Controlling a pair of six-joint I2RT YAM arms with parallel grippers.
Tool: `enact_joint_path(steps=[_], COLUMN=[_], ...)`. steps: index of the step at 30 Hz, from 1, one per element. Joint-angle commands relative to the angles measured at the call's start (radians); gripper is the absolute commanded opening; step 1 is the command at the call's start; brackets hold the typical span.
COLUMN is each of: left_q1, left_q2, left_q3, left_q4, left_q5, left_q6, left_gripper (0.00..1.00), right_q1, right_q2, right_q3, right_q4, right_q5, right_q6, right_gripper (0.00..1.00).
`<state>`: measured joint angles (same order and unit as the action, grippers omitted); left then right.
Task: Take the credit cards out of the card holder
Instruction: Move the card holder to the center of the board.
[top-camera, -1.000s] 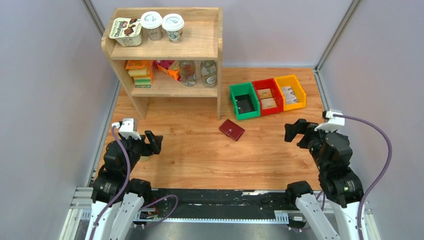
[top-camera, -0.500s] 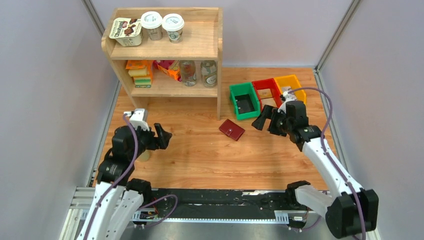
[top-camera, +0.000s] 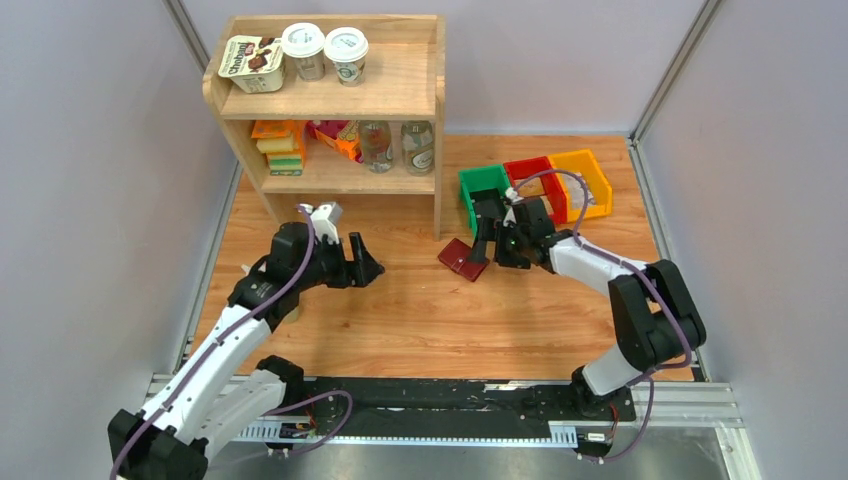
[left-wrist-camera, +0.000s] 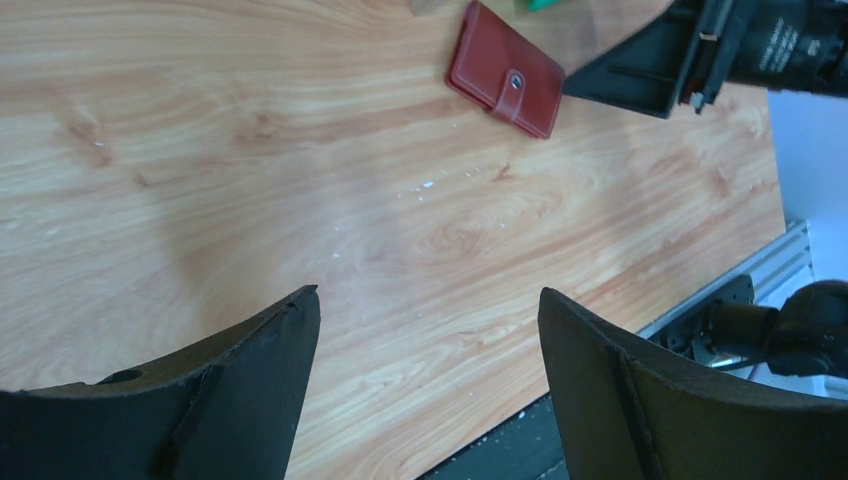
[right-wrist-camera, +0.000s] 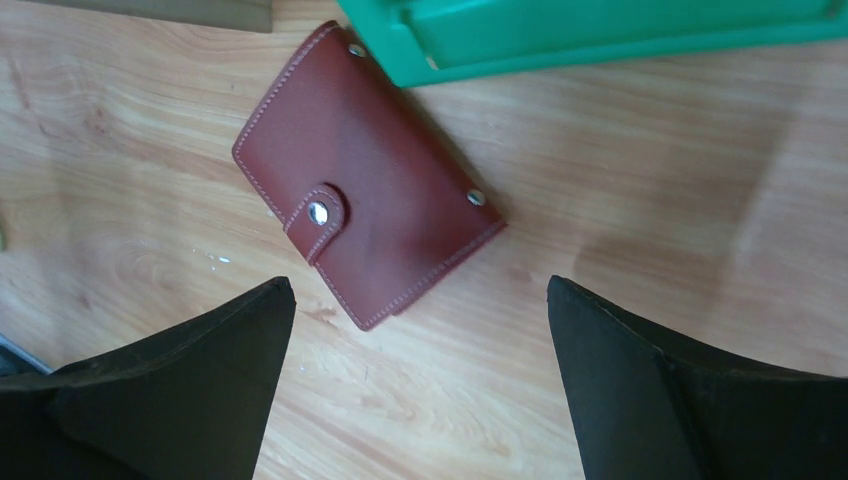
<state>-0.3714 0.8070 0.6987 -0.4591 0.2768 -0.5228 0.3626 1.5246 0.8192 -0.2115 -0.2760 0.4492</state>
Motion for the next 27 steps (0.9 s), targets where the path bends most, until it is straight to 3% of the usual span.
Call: enact_joint_path(steps=[1, 6, 10, 14, 20, 24, 27], left_q1=[-0.093, -0.136, -0.139, -0.139, -0.139, -0.139, -0.139], left_q2=[0.035, 0.038, 0.029, 0.015, 0.006, 0.008, -0.002], left_q3=[-0.016, -0.045, -0.062, -0.071, -0.093, -0.102, -0.091], left_q4=[0.059, 0.062, 0.057, 0.051, 0.069, 0.082, 0.044], left_q5=[-0.074, -0.133, -0.159, -0.185, -0.188, -0.159, -0.169], left_q6=[-0.066, -0.100, -0.114, -0.115, -0.128, -0.141, -0.137], left_gripper=[0.87, 0.87, 0.87, 0.87, 0.87, 0.87, 0.87], right_q1=[0.081, 0.203, 0.338, 0.459, 0.353, 0.282, 0.279], right_q2=[0.042, 0.063, 0.042, -0.027, -0.156, -0.098, -0.037], right_q3=[0.081, 0.054, -0.003, -0.002, -0.002, 0.029, 0.050], right_q4=[0.101, 0.100, 0.103, 0.060, 0.054, 0.107, 0.165], right_q5=[0.113, 0.247, 0.213, 0.237, 0.379, 0.339, 0.304], right_q6=[-0.084, -0.119, -0.060, -0.030, 0.068, 0.146, 0.175], right_gripper=[1.00, 0.97, 0.77, 0.77, 0.82, 0.92, 0.94])
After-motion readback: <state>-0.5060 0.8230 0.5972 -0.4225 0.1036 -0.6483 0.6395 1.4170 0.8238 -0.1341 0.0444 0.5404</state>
